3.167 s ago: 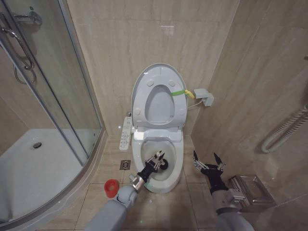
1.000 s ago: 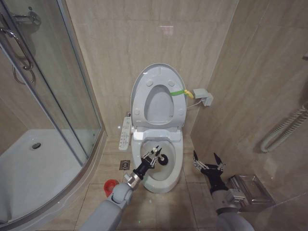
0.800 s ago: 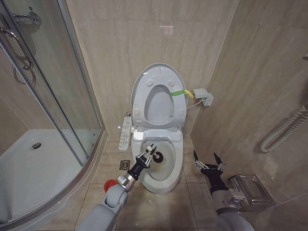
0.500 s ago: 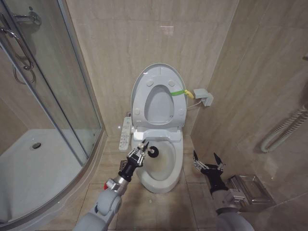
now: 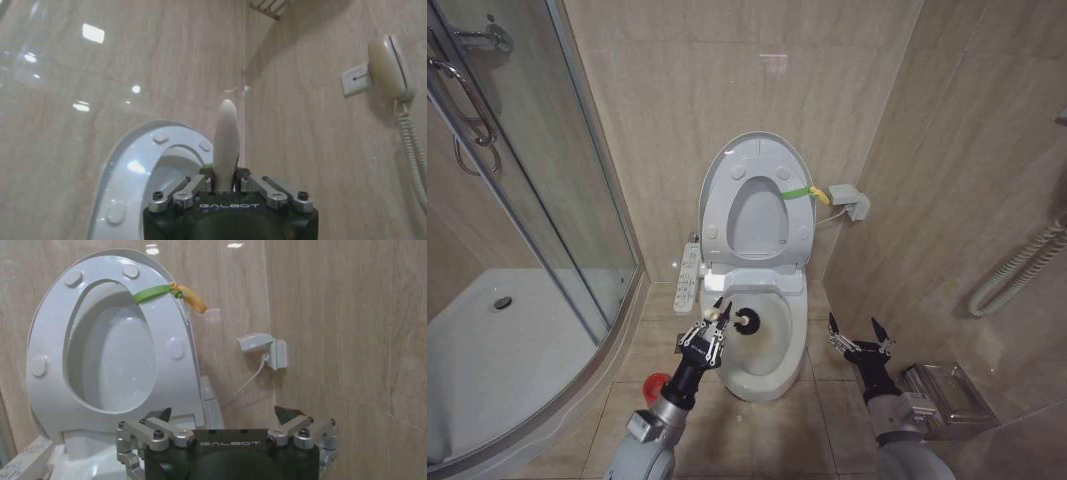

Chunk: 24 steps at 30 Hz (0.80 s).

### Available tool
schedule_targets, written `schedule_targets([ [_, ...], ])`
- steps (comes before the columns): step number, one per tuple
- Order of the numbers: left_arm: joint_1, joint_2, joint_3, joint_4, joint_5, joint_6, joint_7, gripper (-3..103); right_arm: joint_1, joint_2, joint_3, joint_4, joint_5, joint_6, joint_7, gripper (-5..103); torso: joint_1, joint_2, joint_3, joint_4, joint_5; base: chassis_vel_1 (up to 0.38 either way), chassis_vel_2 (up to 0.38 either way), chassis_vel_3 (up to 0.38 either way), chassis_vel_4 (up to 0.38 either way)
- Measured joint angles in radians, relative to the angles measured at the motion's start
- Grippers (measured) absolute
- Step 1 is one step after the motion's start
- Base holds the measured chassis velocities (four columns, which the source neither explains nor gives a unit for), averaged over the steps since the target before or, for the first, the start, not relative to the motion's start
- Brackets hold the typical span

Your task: Open the toilet lid, clean the toilet bowl with a toilet brush, close the toilet lid, and flush.

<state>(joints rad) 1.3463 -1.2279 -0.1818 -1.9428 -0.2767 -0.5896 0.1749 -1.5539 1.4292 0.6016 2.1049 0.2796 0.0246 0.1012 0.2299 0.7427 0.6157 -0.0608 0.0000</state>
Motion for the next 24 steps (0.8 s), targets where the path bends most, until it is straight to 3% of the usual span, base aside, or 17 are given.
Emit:
schedule_targets([
  [3, 0.121, -0.009, -0.116, -0.062, 0.032, -0.015, -0.044, 19, 0.000, 0.000, 0.000, 0.000, 0.000, 0.000, 0.000, 100, 0.000, 0.000, 0.000, 0.0000, -0.0001, 0.000, 0.000, 0.000, 0.000],
  [12, 0.279, -0.008, -0.281, -0.109, 0.031, -0.009, -0.132, 19, 0.000, 0.000, 0.000, 0.000, 0.000, 0.000, 0.000, 100, 0.000, 0.000, 0.000, 0.0001, -0.0001, 0.000, 0.000, 0.000, 0.000],
  [24, 0.376, -0.015, -0.442, -0.081, -0.022, -0.040, -0.146, 19, 0.000, 0.000, 0.000, 0.000, 0.000, 0.000, 0.000, 100, 0.000, 0.000, 0.000, 0.0001, -0.0002, 0.000, 0.000, 0.000, 0.000],
])
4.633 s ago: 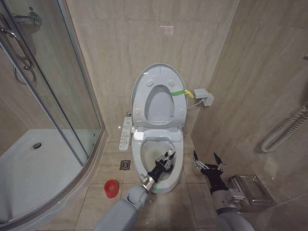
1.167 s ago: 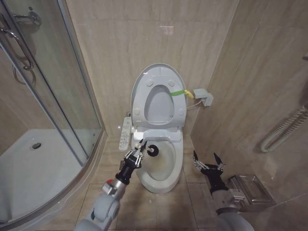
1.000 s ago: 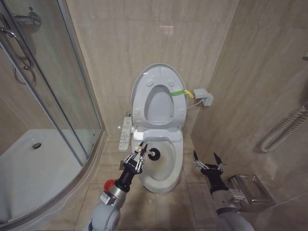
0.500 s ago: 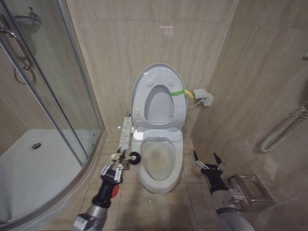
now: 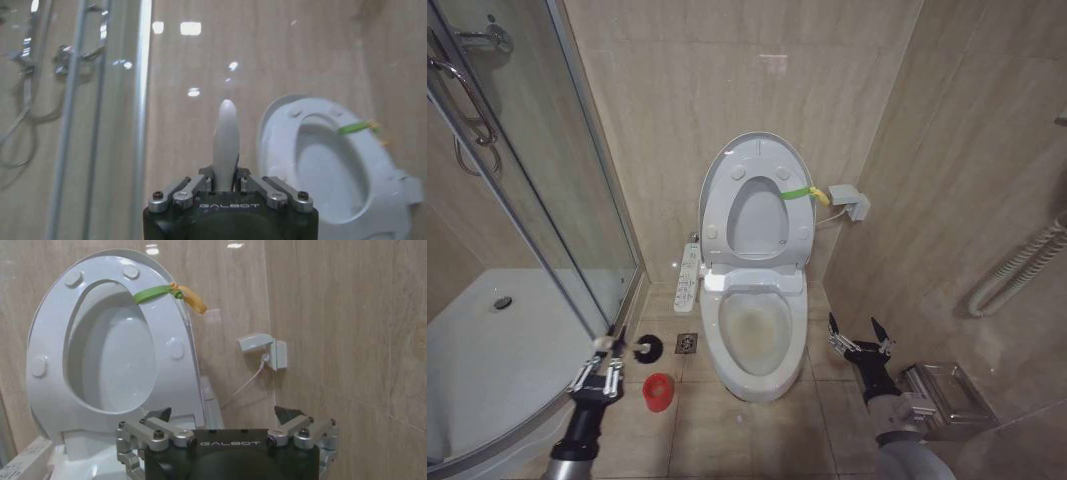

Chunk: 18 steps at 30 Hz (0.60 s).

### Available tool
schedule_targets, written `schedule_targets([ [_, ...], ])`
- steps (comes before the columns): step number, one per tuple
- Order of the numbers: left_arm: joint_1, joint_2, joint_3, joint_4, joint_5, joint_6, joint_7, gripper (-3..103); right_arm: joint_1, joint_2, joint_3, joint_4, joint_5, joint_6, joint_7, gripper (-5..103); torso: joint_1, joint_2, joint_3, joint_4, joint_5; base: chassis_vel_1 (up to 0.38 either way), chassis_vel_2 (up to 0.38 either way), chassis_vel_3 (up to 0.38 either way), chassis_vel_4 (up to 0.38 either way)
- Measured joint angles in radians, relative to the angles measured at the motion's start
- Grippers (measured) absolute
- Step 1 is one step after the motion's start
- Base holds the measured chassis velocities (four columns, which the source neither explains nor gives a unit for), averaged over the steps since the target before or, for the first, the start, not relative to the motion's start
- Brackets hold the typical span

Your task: Open the toilet lid, clean the toilet bowl with a toilet brush, close the toilet lid, and flush.

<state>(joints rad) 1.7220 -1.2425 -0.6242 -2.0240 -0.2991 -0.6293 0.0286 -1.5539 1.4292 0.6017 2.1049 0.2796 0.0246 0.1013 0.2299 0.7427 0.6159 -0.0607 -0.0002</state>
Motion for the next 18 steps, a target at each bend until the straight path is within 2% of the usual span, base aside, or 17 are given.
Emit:
schedule_targets([
  [8, -0.003, -0.004, -0.020, 0.091, -0.085, -0.035, 0.014, 19, 0.000, 0.000, 0.000, 0.000, 0.000, 0.000, 0.000, 100, 0.000, 0.000, 0.000, 0.0000, 0.0001, 0.000, 0.000, 0.000, 0.000],
  [12, -0.031, 0.002, -0.005, 0.169, -0.106, -0.069, 0.040, 19, 0.000, 0.000, 0.000, 0.000, 0.000, 0.000, 0.000, 100, 0.000, 0.000, 0.000, 0.0001, 0.0001, 0.000, 0.000, 0.000, 0.000],
  [18, -0.089, 0.023, 0.036, 0.254, -0.161, -0.075, 0.068, 19, 0.000, 0.000, 0.000, 0.000, 0.000, 0.000, 0.000, 100, 0.000, 0.000, 0.000, 0.0000, 0.0001, 0.000, 0.000, 0.000, 0.000],
])
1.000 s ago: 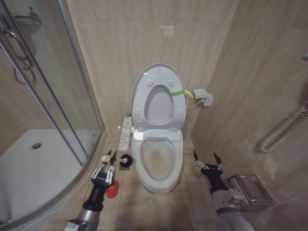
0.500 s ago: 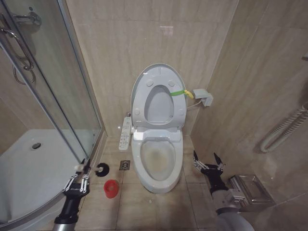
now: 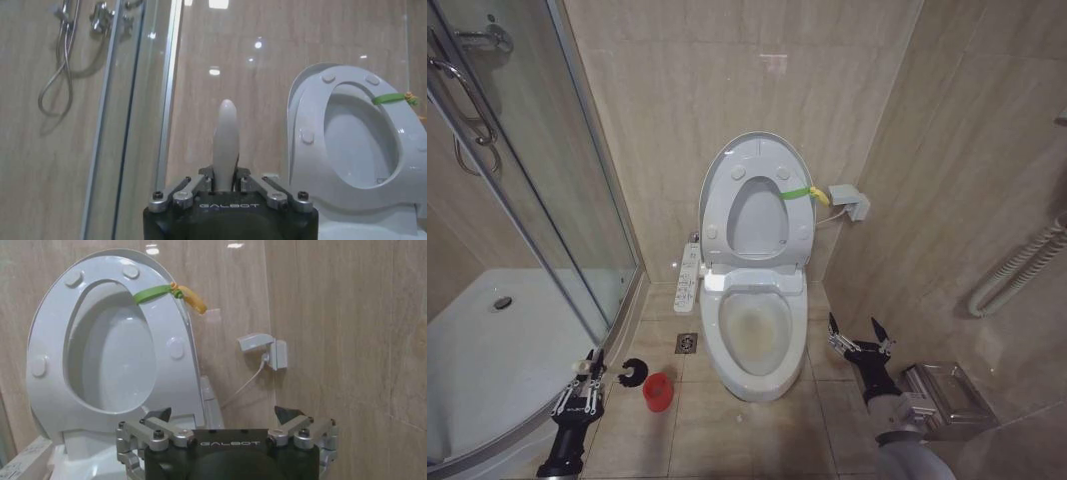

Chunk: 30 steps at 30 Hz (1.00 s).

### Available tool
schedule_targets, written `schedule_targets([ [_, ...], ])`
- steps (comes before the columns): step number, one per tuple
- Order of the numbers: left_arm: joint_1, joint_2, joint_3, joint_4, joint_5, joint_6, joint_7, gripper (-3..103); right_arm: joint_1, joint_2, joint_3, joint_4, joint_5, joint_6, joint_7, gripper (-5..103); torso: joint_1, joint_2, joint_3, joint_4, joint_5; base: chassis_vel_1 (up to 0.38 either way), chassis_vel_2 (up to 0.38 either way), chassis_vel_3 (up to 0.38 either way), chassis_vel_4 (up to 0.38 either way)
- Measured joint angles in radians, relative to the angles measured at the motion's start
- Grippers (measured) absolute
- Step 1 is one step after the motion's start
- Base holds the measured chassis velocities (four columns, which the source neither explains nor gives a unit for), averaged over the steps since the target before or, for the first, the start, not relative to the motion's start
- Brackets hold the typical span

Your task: Open the toilet lid, clean the toilet bowl with a toilet brush, close the toilet lid, and flush.

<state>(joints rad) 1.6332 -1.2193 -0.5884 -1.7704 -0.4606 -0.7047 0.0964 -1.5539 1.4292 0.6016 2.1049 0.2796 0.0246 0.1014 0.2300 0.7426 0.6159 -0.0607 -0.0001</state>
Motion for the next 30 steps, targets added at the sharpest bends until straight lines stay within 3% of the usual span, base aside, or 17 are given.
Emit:
schedule_targets([
  [8, -0.155, 0.060, 0.063, 0.203, -0.117, 0.022, 0.024, 19, 0.000, 0.000, 0.000, 0.000, 0.000, 0.000, 0.000, 100, 0.000, 0.000, 0.000, -0.0002, 0.0000, 0.000, 0.000, 0.000, 0.000],
  [16, -0.259, 0.106, 0.139, 0.343, -0.176, 0.063, 0.038, 19, 0.000, 0.000, 0.000, 0.000, 0.000, 0.000, 0.000, 100, 0.000, 0.000, 0.000, 0.0000, 0.0000, 0.000, 0.000, 0.000, 0.000],
  [21, -0.310, 0.117, 0.180, 0.404, -0.182, 0.093, 0.042, 19, 0.000, 0.000, 0.000, 0.000, 0.000, 0.000, 0.000, 100, 0.000, 0.000, 0.000, 0.0000, 0.0001, 0.000, 0.000, 0.000, 0.000],
  [30, -0.421, 0.120, 0.224, 0.568, -0.157, 0.084, 0.063, 19, 0.000, 0.000, 0.000, 0.000, 0.000, 0.000, 0.000, 100, 0.000, 0.000, 0.000, 0.0000, 0.0001, 0.000, 0.000, 0.000, 0.000],
])
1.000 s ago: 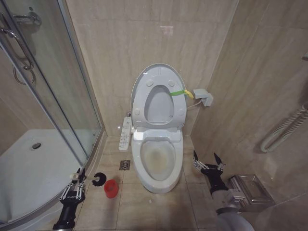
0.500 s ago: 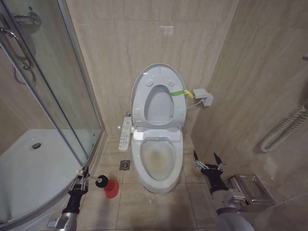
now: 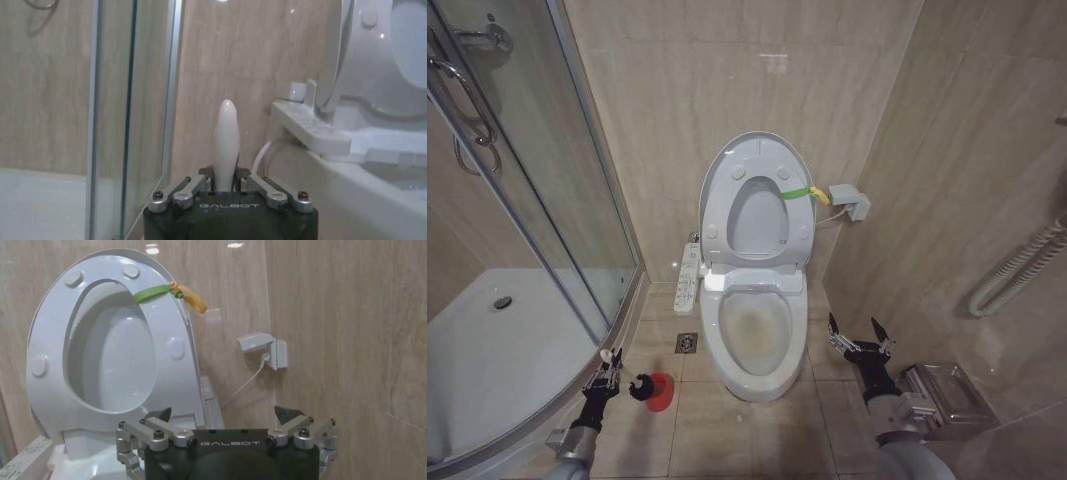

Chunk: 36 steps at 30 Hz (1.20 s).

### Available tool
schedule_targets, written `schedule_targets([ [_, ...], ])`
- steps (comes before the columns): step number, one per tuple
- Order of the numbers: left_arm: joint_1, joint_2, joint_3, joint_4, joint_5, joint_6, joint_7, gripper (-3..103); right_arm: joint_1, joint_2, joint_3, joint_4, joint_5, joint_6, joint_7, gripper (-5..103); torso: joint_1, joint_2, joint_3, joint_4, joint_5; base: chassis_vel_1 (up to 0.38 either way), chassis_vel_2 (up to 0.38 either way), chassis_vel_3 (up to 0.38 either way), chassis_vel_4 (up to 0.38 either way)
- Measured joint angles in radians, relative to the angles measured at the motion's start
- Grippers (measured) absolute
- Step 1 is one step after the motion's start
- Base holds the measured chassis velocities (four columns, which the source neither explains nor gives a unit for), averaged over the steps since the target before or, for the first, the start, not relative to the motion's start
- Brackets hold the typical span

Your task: Open the toilet lid, clean the toilet bowl with a toilet brush, close the toilet lid, and flush.

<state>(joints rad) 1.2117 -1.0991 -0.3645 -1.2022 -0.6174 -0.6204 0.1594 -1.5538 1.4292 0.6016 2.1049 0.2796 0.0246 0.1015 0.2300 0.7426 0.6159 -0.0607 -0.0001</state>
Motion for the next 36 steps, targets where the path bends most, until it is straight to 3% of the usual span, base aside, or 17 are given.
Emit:
schedule_targets([
  [8, -0.100, -0.013, 0.040, 0.106, 0.008, -0.033, 0.023, 19, 0.000, 0.000, 0.000, 0.000, 0.000, 0.000, 0.000, 100, 0.000, 0.000, 0.000, 0.0000, 0.0000, 0.000, 0.000, 0.000, 0.000],
  [18, -0.178, -0.037, 0.094, 0.171, -0.008, -0.033, 0.029, 19, 0.000, 0.000, 0.000, 0.000, 0.000, 0.000, 0.000, 100, 0.000, 0.000, 0.000, -0.0001, 0.0001, 0.000, 0.000, 0.000, 0.000],
  [30, -0.283, -0.076, 0.134, 0.360, -0.026, -0.037, 0.086, 19, 0.000, 0.000, 0.000, 0.000, 0.000, 0.000, 0.000, 100, 0.000, 0.000, 0.000, -0.0001, 0.0002, 0.000, 0.000, 0.000, 0.000],
  [36, -0.297, -0.085, 0.146, 0.381, -0.030, -0.035, 0.102, 19, 0.000, 0.000, 0.000, 0.000, 0.000, 0.000, 0.000, 100, 0.000, 0.000, 0.000, 0.0000, 0.0003, 0.000, 0.000, 0.000, 0.000],
])
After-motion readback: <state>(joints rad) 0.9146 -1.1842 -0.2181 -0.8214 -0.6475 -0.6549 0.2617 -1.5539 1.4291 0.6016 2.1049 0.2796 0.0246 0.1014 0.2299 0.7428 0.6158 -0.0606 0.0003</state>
